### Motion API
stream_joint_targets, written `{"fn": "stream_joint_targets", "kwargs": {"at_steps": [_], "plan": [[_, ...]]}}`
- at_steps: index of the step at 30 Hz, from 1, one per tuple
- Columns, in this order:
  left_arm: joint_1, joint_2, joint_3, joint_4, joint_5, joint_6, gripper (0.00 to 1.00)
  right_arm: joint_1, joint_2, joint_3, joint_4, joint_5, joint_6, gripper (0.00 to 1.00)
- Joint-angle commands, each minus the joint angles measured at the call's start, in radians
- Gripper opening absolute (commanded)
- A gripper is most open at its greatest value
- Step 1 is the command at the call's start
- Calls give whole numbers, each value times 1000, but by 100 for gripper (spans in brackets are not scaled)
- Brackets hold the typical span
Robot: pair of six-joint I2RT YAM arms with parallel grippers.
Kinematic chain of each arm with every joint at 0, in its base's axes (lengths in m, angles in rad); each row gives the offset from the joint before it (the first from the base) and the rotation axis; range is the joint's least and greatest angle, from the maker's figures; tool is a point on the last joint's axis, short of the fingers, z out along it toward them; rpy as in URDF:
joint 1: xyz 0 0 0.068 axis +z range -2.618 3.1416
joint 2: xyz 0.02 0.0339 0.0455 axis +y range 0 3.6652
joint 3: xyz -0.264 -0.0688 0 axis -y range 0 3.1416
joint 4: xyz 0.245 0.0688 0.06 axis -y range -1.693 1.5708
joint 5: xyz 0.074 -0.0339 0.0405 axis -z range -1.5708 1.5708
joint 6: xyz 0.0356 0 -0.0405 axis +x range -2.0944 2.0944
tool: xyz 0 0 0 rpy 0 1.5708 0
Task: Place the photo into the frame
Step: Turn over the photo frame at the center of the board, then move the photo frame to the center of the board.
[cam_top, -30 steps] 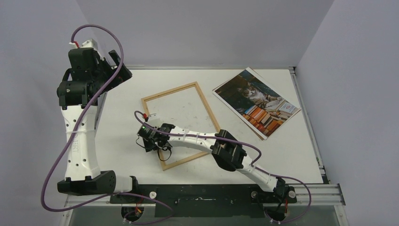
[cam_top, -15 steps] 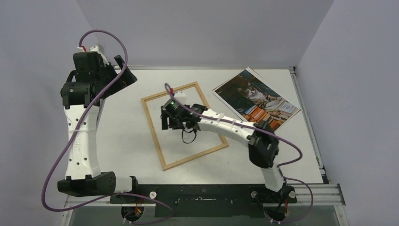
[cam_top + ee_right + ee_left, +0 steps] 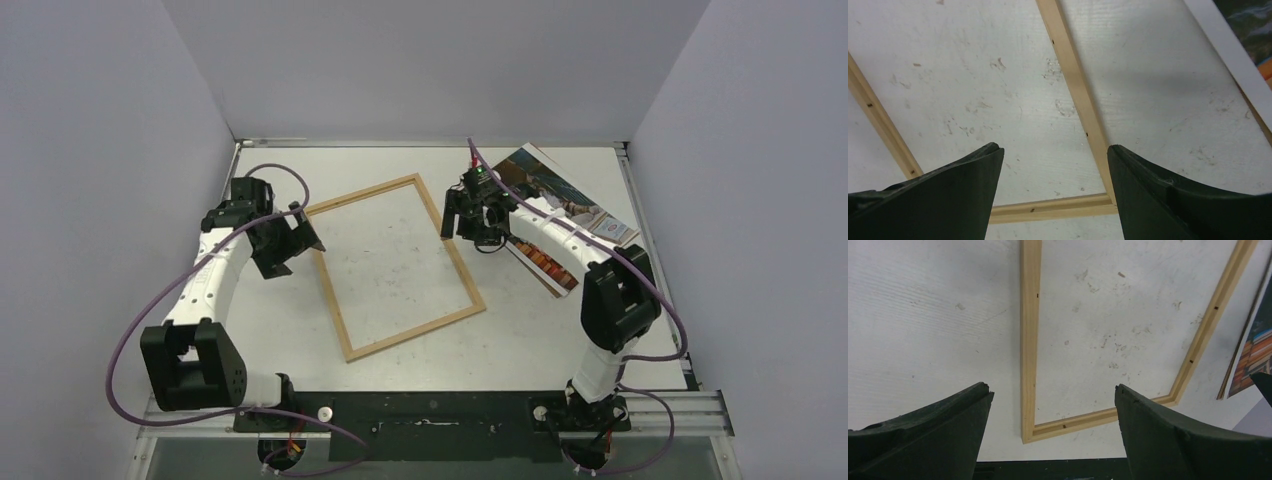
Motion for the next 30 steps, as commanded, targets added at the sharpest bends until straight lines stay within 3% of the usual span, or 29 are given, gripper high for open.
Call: {"fn": "stream_joint_targets", "kwargs": {"at_steps": [1,14,25,30], "plan": [[3,54,-87,169,42,-52,91,-5,63,-6,-64,-140,-96,78],[0,284,-84,235,62,-71,90,0,148,-59,-146,-68,-113,87],[3,465,58,184,-3,-50,89,43,250,2,-73,-190,-94,90],[8,519,113,215,30,-52,89,76,303,64,-77,-224,-97,90]]}}
